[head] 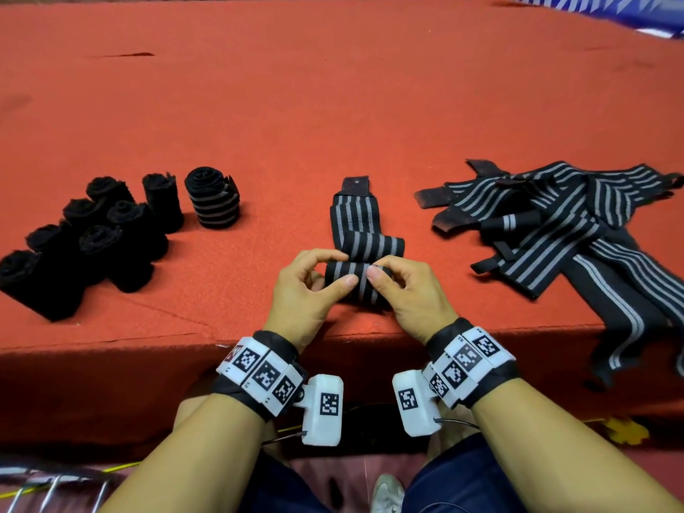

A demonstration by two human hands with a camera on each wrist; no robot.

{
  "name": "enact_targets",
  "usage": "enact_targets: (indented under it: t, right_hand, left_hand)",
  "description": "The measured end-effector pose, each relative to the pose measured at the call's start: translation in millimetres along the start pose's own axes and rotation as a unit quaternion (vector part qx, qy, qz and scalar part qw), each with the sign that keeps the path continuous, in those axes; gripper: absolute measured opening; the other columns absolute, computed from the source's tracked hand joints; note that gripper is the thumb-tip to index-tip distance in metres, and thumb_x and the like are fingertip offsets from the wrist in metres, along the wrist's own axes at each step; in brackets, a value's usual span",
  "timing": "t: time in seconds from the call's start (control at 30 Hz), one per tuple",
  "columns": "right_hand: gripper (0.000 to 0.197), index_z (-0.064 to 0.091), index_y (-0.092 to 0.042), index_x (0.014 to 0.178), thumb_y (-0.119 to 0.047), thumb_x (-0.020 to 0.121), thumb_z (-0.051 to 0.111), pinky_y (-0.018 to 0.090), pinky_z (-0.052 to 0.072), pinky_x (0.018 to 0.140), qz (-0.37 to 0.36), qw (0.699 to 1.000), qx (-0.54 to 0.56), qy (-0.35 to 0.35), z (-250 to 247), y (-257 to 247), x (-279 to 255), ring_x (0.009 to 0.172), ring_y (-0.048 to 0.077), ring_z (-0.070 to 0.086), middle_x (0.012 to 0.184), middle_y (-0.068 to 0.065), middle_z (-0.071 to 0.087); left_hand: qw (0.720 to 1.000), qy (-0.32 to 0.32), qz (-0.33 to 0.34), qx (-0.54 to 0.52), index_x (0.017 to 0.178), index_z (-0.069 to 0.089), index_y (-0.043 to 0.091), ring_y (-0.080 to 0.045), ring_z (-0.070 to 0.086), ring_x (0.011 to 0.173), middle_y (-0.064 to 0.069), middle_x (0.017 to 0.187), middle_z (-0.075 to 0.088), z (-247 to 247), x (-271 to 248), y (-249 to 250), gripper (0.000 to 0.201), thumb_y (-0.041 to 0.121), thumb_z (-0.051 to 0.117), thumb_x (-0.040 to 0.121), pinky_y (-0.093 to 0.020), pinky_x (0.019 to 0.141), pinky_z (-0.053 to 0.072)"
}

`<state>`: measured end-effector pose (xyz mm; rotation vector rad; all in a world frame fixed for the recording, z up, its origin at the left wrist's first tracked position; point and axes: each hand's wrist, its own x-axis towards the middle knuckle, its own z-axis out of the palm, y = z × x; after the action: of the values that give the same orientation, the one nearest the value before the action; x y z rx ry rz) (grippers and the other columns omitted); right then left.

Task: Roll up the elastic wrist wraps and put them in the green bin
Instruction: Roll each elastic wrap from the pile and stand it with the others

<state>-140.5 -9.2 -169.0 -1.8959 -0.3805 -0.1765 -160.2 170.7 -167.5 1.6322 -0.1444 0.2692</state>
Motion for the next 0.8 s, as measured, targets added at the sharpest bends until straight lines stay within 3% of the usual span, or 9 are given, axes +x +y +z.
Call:
enact_targets:
  t: [0.07, 0.13, 0.3, 0.4, 0.47, 0.53, 0.63, 0.73, 0.8]
  right_hand:
    - [0.029, 0.069, -0.031, 0.086, -0.057, 0.087, 0.057, 0.05, 0.048, 0.065, -0.003, 1.0, 0.005, -0.005, -1, -1, 1, 0.063, 0.02, 0.048, 0.075, 0.023, 0.062]
    - [0.027, 0.071, -0.028, 0.087, -0.051, 0.091, 0.06, 0.047, 0.049, 0.066, -0.009, 1.0, -0.003, -0.015, -1, -2, 1, 0.067, 0.026, 0.054, 0.078, 0.015, 0.064]
    - [0.014, 0.073, -0.027, 0.083, -0.027, 0.096, 0.067, 0.019, 0.043, 0.073, -0.017, 1.0, 0.018, -0.002, -3, 0, 2, 0.078, 0.002, 0.053, 0.091, -0.003, 0.057]
    - [0.006, 0.075, -0.017, 0.095, -0.017, 0.095, 0.069, 0.025, 0.051, 0.08, -0.024, 0.998, 0.056, -0.009, -4, 2, 1, 0.085, 0.007, 0.065, 0.091, 0.0, 0.072]
    - [0.006, 0.073, -0.018, 0.097, -0.021, 0.093, 0.07, 0.039, 0.051, 0.075, -0.024, 0.996, 0.084, 0.0, -4, 1, 0, 0.081, 0.017, 0.063, 0.088, 0.009, 0.071]
    - [0.005, 0.07, -0.02, 0.093, -0.024, 0.093, 0.07, 0.036, 0.044, 0.063, -0.028, 0.995, 0.091, 0.02, -4, -1, -1, 0.069, 0.019, 0.053, 0.077, 0.012, 0.064]
    - [0.01, 0.066, -0.016, 0.087, -0.015, 0.096, 0.068, 0.022, 0.028, 0.049, -0.003, 0.994, 0.097, 0.05, -6, 2, -1, 0.052, 0.013, 0.034, 0.059, 0.006, 0.045]
    - [0.013, 0.066, -0.015, 0.086, -0.014, 0.098, 0.065, 0.023, 0.021, 0.046, 0.018, 0.991, 0.116, 0.057, -7, 4, 0, 0.048, 0.015, 0.025, 0.055, 0.009, 0.037]
    - [0.013, 0.066, -0.015, 0.085, -0.016, 0.098, 0.064, 0.024, 0.023, 0.047, 0.016, 0.992, 0.111, 0.051, -5, 4, 0, 0.048, 0.012, 0.028, 0.055, 0.01, 0.036]
  left_hand:
    - [1.0, 0.007, 0.011, -0.004, 0.09, 0.074, 0.039, -0.022, 0.049, 0.071, 0.008, 0.098, 0.062, 1, -2, 1, 0.021, 0.041, 0.081, 0.071, -0.038, 0.07, 0.045]
    - [1.0, 0.01, 0.009, 0.011, 0.086, 0.073, 0.036, -0.018, 0.051, 0.071, 0.007, 0.089, 0.063, 1, -1, 1, 0.018, 0.046, 0.078, 0.072, -0.036, 0.07, 0.045]
    - [1.0, -0.008, -0.016, -0.001, 0.088, 0.074, 0.021, -0.015, 0.061, 0.079, 0.002, 0.083, 0.07, 0, -1, 3, 0.012, 0.03, 0.078, 0.081, -0.042, 0.079, 0.054]
    - [1.0, -0.01, -0.026, -0.013, 0.092, 0.075, 0.017, -0.016, 0.064, 0.08, -0.005, 0.086, 0.073, 2, -2, 4, 0.014, 0.027, 0.077, 0.083, -0.043, 0.08, 0.055]
    - [0.999, -0.01, -0.027, -0.022, 0.096, 0.075, 0.021, -0.021, 0.06, 0.079, -0.019, 0.09, 0.072, 2, -3, 4, 0.019, 0.033, 0.079, 0.082, -0.042, 0.077, 0.051]
    - [0.999, -0.017, -0.032, -0.023, 0.103, 0.073, 0.026, -0.025, 0.056, 0.078, -0.026, 0.09, 0.068, 2, -3, 4, 0.024, 0.037, 0.08, 0.082, -0.041, 0.074, 0.048]
    - [0.996, -0.053, -0.054, -0.042, 0.113, 0.067, 0.023, -0.027, 0.066, 0.081, -0.015, 0.093, 0.074, 4, -5, 10, 0.031, 0.018, 0.081, 0.085, -0.04, 0.07, 0.057]
    - [0.995, -0.079, -0.052, -0.033, 0.111, 0.067, 0.023, -0.033, 0.072, 0.1, -0.014, 0.103, 0.075, 3, -7, 9, 0.043, 0.012, 0.088, 0.075, -0.043, 0.09, 0.058]
    - [0.996, -0.067, -0.051, -0.021, 0.107, 0.07, 0.022, -0.029, 0.073, 0.099, -0.009, 0.102, 0.076, 2, -6, 7, 0.042, 0.007, 0.089, 0.072, -0.044, 0.093, 0.057]
